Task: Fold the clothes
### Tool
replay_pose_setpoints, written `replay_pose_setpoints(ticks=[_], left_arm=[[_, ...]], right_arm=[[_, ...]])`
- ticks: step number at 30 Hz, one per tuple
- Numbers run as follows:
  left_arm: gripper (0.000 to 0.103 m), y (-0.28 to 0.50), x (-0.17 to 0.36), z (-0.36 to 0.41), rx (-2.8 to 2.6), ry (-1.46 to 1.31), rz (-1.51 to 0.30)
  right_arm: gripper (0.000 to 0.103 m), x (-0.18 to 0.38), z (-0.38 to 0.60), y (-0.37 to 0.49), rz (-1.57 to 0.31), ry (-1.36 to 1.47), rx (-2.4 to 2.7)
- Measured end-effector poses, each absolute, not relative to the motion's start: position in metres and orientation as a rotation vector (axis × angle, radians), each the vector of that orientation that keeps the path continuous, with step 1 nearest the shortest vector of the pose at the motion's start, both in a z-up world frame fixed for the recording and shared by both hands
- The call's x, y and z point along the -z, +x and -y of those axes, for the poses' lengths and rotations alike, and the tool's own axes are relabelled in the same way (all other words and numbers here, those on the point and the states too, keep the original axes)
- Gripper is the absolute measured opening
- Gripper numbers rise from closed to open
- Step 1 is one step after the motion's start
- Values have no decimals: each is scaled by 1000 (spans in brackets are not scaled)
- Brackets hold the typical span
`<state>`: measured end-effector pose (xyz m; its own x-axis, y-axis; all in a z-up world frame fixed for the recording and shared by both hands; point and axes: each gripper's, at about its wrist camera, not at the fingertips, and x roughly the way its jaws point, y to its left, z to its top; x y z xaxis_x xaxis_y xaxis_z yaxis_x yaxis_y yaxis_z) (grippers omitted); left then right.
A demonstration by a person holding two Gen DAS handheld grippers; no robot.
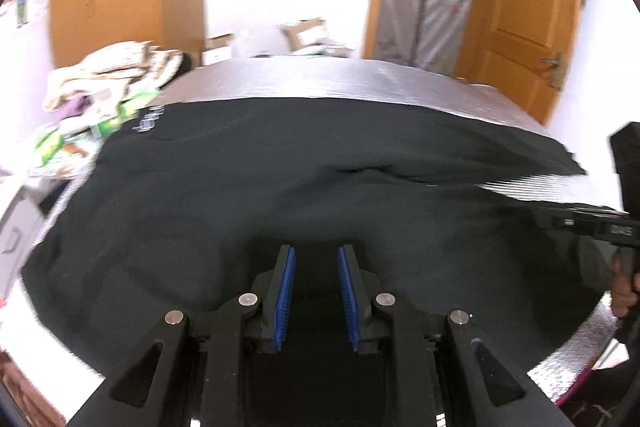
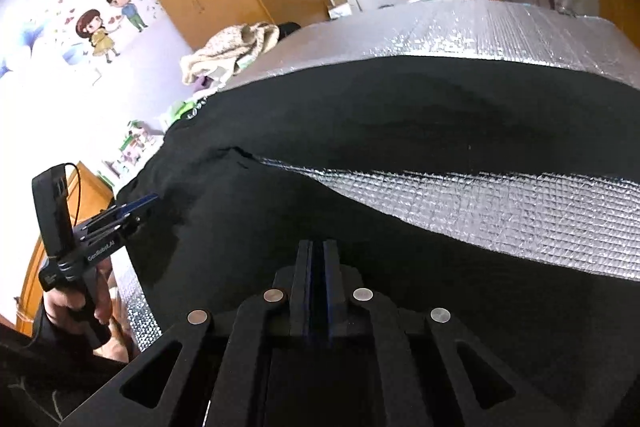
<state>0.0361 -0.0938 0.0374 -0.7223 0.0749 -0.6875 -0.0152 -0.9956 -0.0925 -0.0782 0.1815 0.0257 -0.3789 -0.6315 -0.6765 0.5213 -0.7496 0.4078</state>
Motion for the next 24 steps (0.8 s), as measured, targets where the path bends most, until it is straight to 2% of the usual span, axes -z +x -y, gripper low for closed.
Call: replay_pose_setpoints(ticks=[7, 12, 15, 21, 24], left_arm=[[23, 14, -19, 57, -2713, -1194, 26], [23, 3, -24, 56, -2736, -1208, 51], [23, 5, -26, 54, -2733, -1201, 51], [23, 8, -21, 52, -2736, -1233, 18], [23, 8, -21, 52, -2739, -1235, 25]], right_arm=[[4, -6, -200, -83, 260, 1201, 2156], [4, -9, -213, -73, 262, 1189, 2176], [7, -16, -220, -64, 255, 1153, 2204], [7, -7, -244, -71, 386, 1198, 2270], [7, -10, -245, -72, 376, 1195, 2291]])
